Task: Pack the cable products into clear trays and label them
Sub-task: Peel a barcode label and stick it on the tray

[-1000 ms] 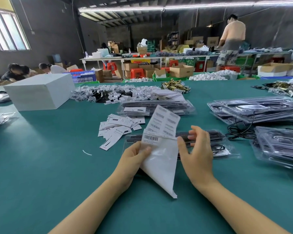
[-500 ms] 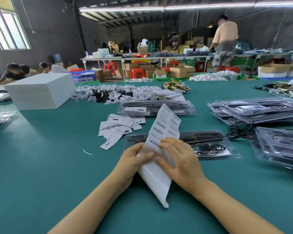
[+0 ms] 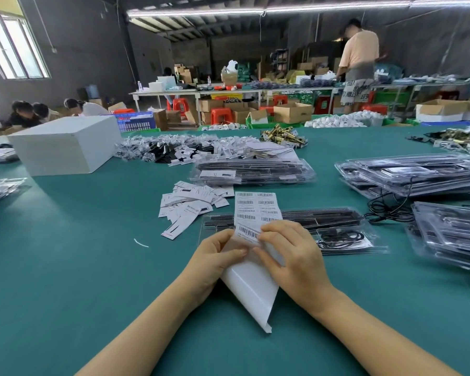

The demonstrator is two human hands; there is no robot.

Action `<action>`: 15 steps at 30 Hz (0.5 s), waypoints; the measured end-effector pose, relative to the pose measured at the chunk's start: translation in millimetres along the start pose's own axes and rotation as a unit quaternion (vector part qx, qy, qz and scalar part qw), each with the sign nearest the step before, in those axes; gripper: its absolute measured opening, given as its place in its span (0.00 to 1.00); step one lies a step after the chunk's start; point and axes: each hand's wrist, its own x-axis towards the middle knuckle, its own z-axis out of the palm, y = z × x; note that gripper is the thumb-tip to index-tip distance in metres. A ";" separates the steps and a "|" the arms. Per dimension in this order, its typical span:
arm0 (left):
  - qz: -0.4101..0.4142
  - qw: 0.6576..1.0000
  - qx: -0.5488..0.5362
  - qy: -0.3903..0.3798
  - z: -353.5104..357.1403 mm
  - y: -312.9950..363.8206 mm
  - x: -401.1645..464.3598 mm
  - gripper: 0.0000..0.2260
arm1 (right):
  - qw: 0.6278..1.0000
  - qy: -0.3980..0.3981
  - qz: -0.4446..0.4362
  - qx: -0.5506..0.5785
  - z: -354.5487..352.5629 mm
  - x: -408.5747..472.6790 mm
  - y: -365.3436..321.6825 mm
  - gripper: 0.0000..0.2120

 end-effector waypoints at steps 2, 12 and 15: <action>0.001 1.000 0.011 -0.001 0.2 0.2 -0.1 0.14 | 1.000 0.007 0.000 0.013 0.3 0.3 0.5 0.05; -0.001 1.000 0.018 -0.015 -2.5 1.4 -0.6 0.10 | 0.997 0.002 0.024 0.073 -3.4 3.3 -3.0 0.03; -0.002 0.999 0.032 -0.015 -2.6 1.2 -1.1 0.09 | 0.988 -0.006 0.095 0.121 -4.0 4.5 -5.7 0.03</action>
